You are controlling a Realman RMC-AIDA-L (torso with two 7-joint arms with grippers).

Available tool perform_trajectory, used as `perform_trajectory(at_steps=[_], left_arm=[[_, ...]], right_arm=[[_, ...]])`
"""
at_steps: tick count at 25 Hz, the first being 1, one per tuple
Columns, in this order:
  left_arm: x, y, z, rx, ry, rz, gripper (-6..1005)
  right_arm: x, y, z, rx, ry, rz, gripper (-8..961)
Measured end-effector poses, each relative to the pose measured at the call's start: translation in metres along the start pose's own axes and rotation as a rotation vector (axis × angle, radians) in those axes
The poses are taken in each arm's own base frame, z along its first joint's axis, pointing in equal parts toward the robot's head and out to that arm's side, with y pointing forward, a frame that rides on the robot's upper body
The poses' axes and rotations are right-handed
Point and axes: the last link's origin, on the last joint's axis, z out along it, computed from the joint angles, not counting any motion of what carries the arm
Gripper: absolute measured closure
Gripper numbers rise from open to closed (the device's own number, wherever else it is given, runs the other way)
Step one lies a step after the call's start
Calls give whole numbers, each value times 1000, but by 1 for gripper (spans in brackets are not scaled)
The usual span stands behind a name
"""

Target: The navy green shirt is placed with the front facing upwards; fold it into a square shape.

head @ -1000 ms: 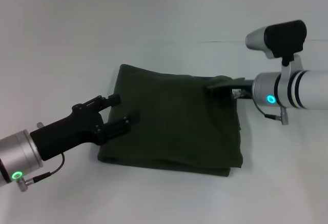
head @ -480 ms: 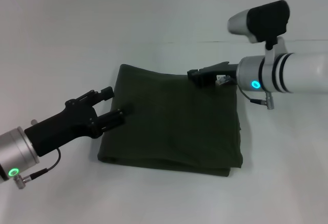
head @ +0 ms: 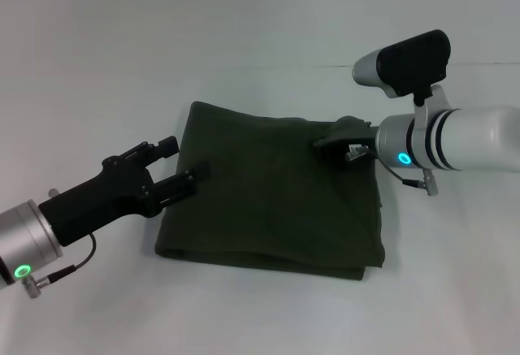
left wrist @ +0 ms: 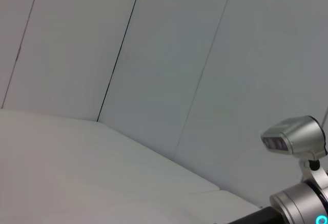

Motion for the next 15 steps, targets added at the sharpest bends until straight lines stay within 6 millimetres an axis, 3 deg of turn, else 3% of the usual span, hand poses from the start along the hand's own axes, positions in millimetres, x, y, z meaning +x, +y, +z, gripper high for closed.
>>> perform_trajectory(at_steps=[9, 15], left_arm=[[0, 0, 1, 0, 1, -4, 204], [0, 1, 2, 0, 3, -8, 202]], right_arm=[[9, 1, -2, -31, 23, 2, 954], [-3, -1, -11, -57, -41, 9, 954]])
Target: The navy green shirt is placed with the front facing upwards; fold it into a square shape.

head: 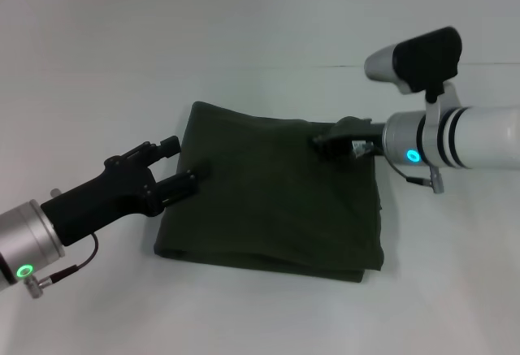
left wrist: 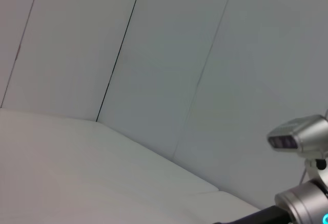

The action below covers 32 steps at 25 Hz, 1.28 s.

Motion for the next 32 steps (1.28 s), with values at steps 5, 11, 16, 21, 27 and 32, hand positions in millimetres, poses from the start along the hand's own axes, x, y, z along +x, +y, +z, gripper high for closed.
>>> perform_trajectory(at_steps=[5, 11, 16, 21, 27, 32], left_arm=[[2, -3, -3, 21, 18, -1, 203], [3, -6, -7, 45, 34, -4, 203], [2, -7, -10, 52, 35, -6, 204], [1, -6, -9, 50, 32, -8, 203], [-2, -6, -8, 57, 27, -19, 202], [-2, -6, -7, 58, 28, -13, 201]], right_arm=[[-4, 5, -12, -86, -34, 10, 955], [17, 8, -23, -172, -1, 26, 955], [36, 3, -28, -171, 32, 47, 955], [48, -2, -25, -131, 78, 28, 954], [50, -4, -23, -112, 81, 5, 954], [43, -2, -27, -143, 38, -21, 954]])
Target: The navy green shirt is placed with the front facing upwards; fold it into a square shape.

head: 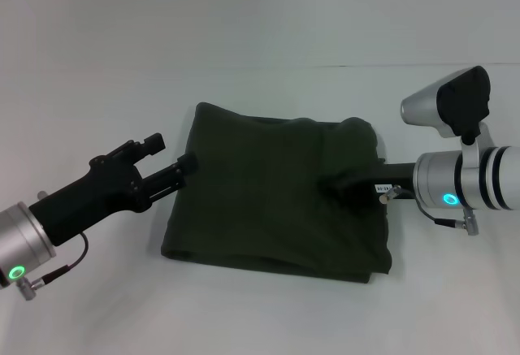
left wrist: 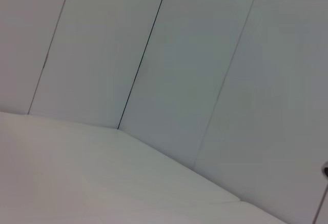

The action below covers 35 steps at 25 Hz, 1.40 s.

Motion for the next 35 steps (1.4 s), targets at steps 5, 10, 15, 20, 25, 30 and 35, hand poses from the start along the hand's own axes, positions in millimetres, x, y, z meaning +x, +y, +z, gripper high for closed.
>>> perform_trajectory(at_steps=[5, 10, 15, 20, 25, 30, 35], left_arm=[[0, -3, 0, 17, -3, 4, 202], [0, -4, 0, 27, -5, 3, 203], [-1, -4, 1, 27, -5, 0, 203], [-2, -4, 2, 29, -8, -6, 204], [-2, -4, 3, 29, -8, -4, 203], [-1, -6, 5, 38, -12, -2, 202], [-1, -7, 5, 49, -11, -2, 201]], right_arm=[[-1, 8, -5, -73, -11, -23, 954], [6, 13, -14, -136, -9, -34, 954], [20, 10, -19, -142, 16, -17, 954], [29, 4, -23, -120, 23, -4, 955], [29, 1, -25, -105, 22, -9, 955], [20, 1, -31, -133, -30, -38, 955], [10, 4, -37, -181, -82, -44, 955]])
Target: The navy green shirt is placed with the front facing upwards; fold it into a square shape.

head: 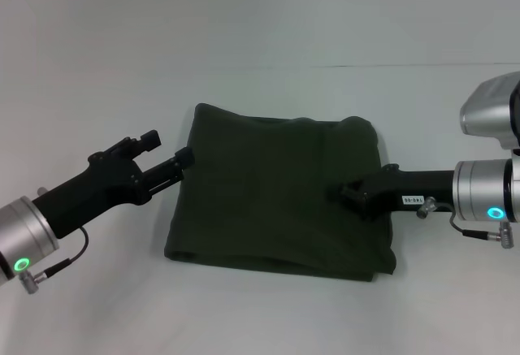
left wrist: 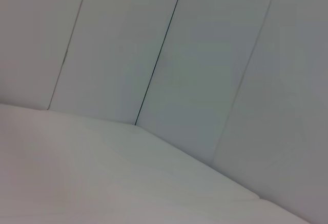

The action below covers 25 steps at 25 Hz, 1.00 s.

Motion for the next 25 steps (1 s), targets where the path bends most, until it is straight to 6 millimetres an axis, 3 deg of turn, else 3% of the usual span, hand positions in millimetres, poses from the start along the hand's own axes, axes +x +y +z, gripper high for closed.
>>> perform_trajectory(at_steps=[9, 21, 25], left_arm=[[1, -1, 1, 8, 1, 1, 202], [1, -2, 2, 12, 0, 1, 203], [2, -2, 2, 10, 1, -1, 204]], right_arm=[[13, 4, 8, -12, 90, -12, 954], [25, -11, -12, 54, 65, 37, 955], [21, -20, -28, 88, -14, 76, 955]])
